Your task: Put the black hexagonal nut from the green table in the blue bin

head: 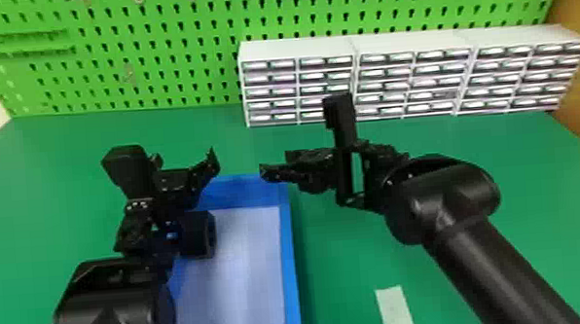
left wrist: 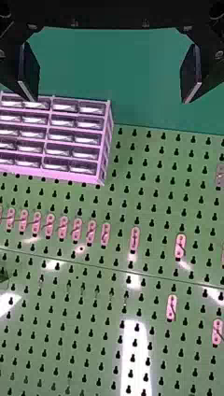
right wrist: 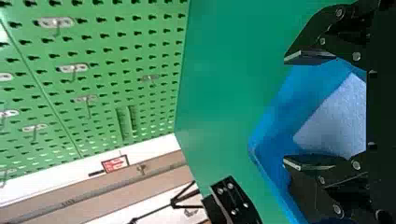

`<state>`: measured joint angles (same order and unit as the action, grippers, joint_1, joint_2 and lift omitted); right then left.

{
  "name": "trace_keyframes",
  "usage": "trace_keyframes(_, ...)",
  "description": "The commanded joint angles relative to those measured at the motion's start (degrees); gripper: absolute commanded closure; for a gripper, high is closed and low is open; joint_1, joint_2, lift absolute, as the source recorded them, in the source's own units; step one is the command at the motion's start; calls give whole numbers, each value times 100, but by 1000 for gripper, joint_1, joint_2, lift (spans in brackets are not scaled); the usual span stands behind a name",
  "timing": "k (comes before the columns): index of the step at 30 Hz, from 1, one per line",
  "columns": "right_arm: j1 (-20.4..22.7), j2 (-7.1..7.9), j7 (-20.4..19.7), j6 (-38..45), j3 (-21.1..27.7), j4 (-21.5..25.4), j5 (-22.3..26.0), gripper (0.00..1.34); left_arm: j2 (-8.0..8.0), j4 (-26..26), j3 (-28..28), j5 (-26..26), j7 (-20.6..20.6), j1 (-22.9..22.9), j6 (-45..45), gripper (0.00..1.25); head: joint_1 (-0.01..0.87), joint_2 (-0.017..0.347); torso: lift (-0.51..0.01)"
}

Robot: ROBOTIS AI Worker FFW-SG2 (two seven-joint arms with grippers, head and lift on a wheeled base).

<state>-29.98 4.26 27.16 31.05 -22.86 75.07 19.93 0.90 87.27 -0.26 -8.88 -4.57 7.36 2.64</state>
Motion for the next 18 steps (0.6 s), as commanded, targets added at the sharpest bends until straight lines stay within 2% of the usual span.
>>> trace_keyframes(1,80,-4,0,-29,273,183,-156,472,-2,0,-9,0,0,-6,0,139,686,51,-97)
trace_keyframes(18,282,-4,0,-29,994,675,-464,453,-2,0,0,9,0,-24,9,139,686,51,-97)
